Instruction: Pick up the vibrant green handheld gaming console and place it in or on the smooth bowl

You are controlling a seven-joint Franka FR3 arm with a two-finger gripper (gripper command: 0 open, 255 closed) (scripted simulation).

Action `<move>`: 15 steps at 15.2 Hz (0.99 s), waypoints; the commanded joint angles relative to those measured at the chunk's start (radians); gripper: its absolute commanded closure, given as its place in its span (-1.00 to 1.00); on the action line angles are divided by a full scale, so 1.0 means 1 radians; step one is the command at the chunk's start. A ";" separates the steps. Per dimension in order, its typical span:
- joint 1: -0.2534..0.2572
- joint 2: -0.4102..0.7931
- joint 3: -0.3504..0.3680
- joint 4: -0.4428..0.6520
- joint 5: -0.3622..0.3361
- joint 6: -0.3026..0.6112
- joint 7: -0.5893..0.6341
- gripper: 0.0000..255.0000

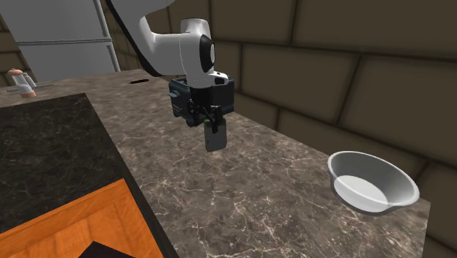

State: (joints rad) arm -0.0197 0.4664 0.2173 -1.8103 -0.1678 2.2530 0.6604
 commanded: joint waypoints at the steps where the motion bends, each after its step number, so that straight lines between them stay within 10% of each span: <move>1: 0.000 0.001 0.000 0.000 0.000 0.001 0.001 -1.00; 4: 0.000 0.001 0.000 0.000 0.000 0.001 0.001 -1.00; 5: 0.000 0.001 0.000 0.000 0.000 0.001 0.001 1.00; 15: -0.001 -0.007 0.001 0.003 0.002 -0.009 -0.001 1.00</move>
State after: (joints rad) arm -0.0191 0.4643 0.2181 -1.8087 -0.1672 2.2494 0.6608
